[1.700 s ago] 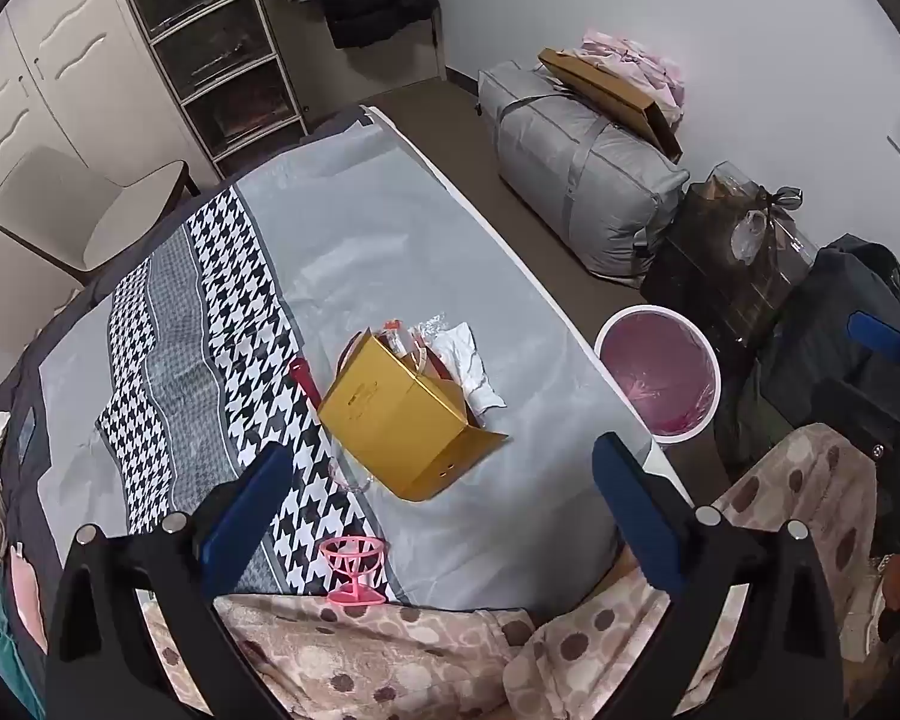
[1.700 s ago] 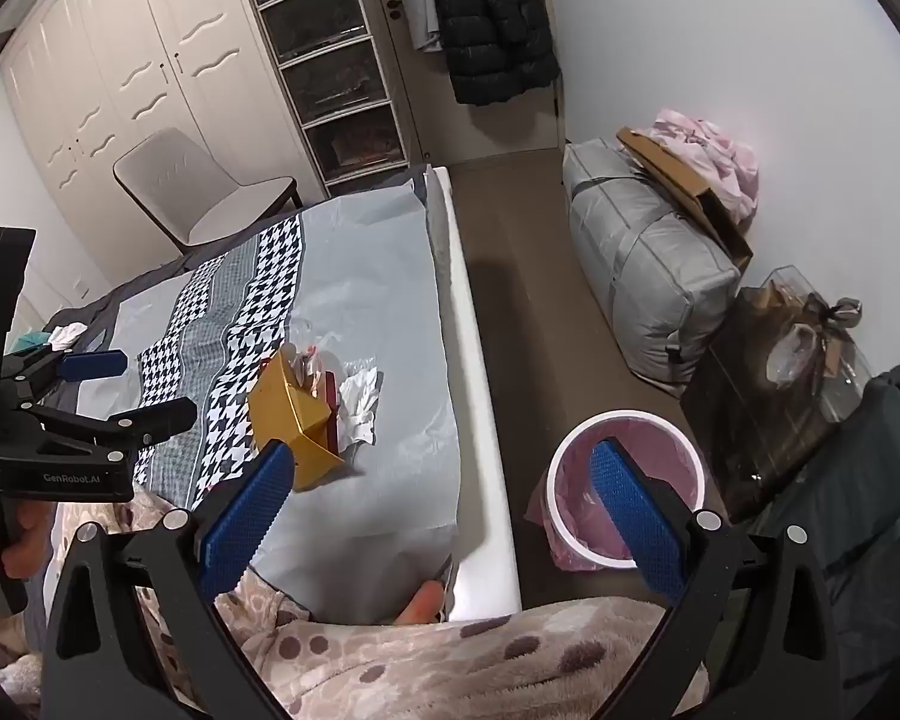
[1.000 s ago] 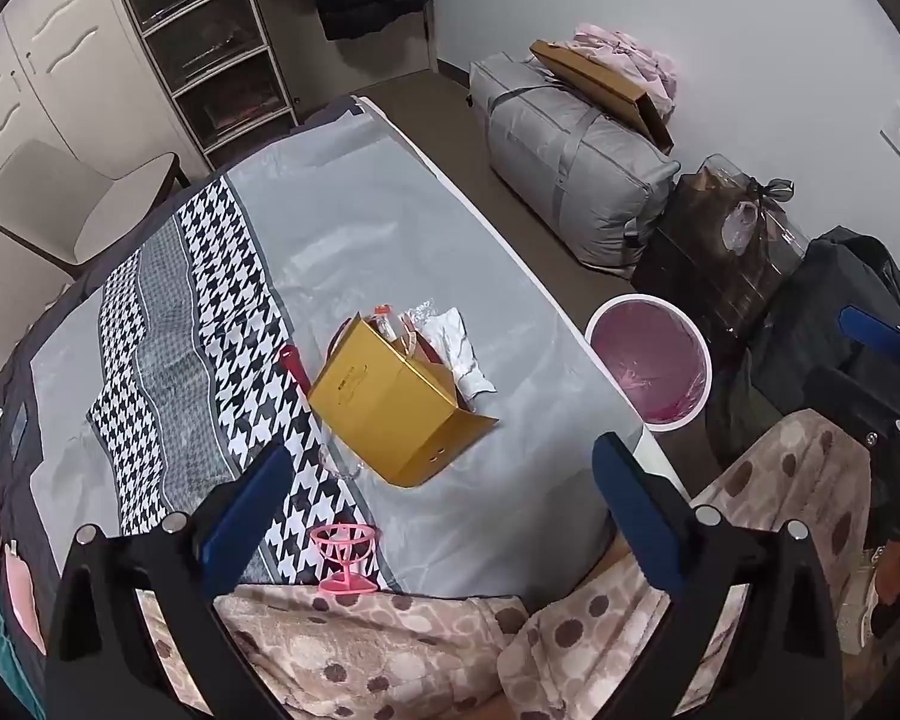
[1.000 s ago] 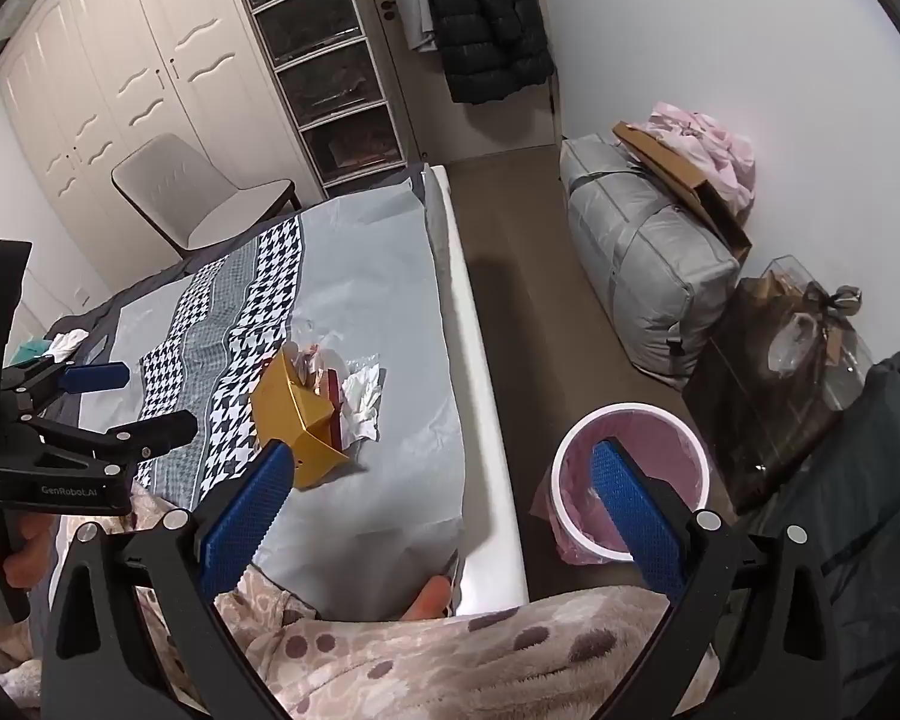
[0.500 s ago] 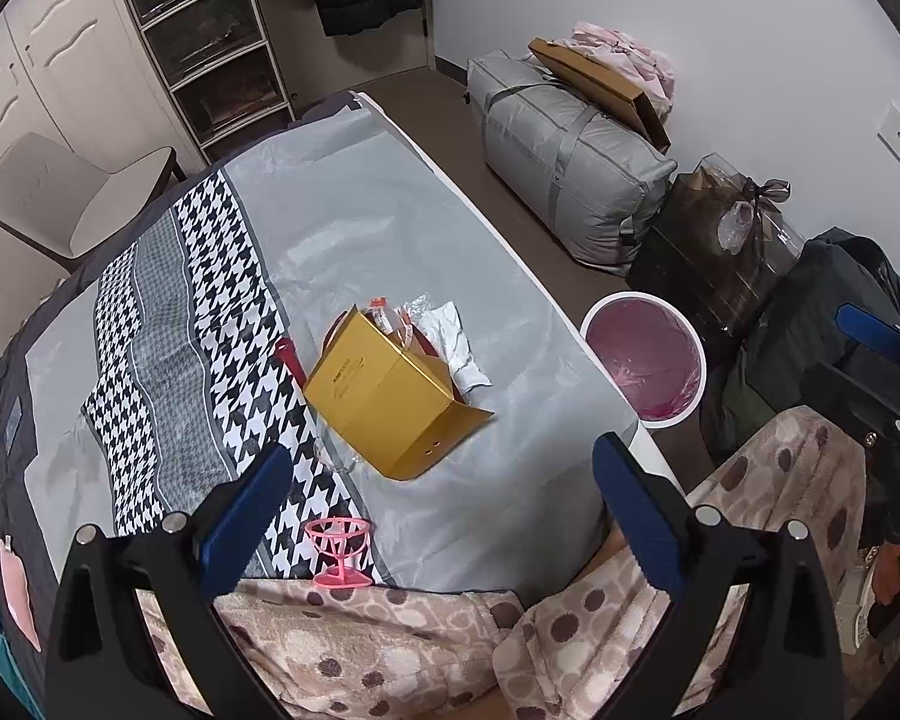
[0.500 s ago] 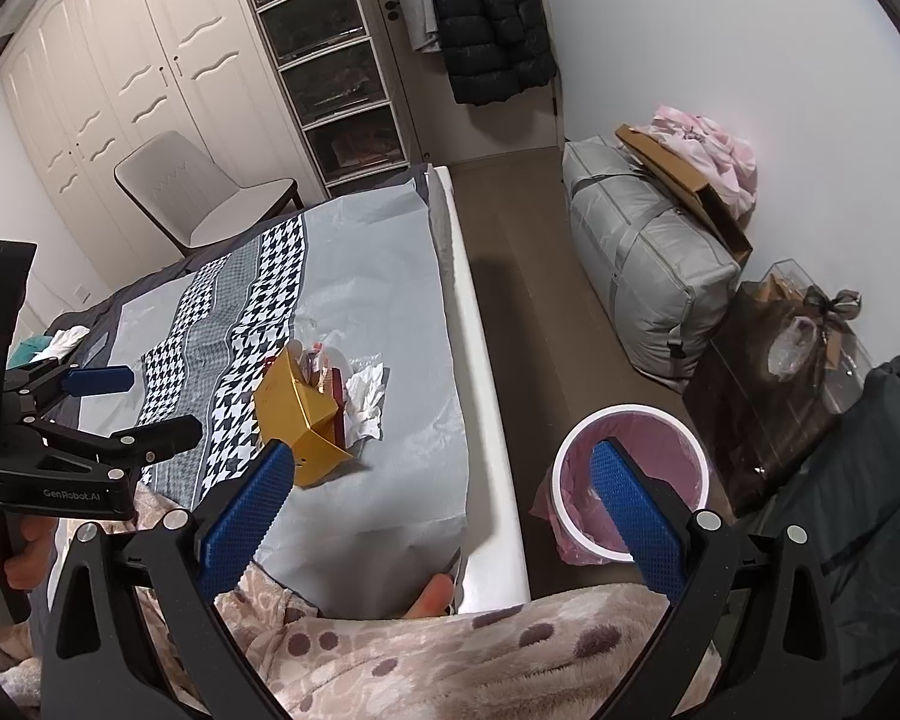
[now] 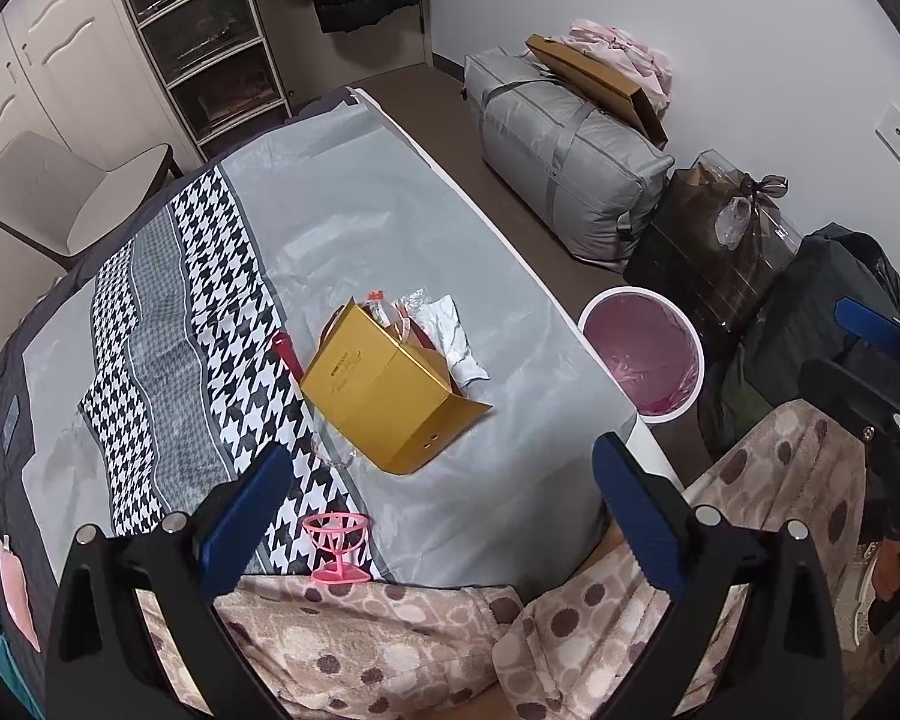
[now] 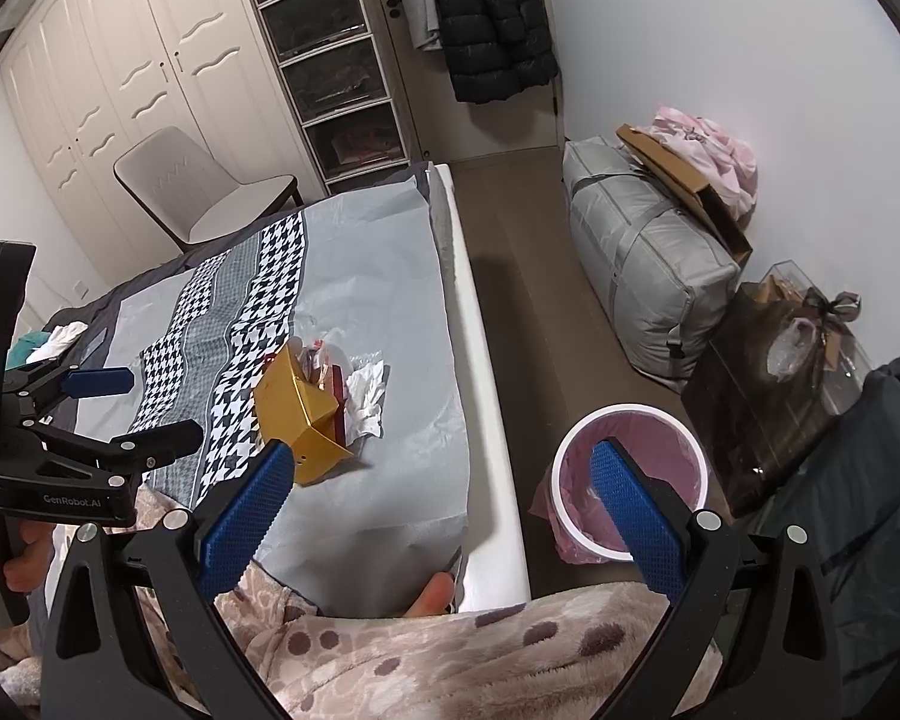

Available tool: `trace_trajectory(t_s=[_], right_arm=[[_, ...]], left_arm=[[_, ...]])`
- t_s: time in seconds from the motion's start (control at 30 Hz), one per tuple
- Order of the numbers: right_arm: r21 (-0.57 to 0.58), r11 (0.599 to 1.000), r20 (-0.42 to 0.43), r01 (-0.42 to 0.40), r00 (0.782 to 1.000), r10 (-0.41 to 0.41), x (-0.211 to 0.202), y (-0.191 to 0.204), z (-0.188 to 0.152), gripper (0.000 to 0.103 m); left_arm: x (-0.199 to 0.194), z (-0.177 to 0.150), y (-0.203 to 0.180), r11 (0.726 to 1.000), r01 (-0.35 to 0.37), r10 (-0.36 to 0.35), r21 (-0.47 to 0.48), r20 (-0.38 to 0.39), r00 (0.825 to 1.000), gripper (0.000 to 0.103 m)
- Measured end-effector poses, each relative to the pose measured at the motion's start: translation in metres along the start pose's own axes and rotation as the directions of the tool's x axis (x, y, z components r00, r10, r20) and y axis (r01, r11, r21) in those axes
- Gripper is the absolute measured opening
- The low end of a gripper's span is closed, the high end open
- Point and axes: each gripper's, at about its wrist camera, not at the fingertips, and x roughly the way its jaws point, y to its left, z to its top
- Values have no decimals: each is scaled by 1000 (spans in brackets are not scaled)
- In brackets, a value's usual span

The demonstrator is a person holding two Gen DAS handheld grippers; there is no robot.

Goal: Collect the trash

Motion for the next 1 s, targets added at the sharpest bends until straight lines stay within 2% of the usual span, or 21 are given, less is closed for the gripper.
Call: trace_trajectory(t_s=[1.0], right_arm=[[-25,1000,-12,9,1000,-9,3,11,1,96]], left_arm=[[3,-6,12,1000,13,-13,-20,-13,1000,98]])
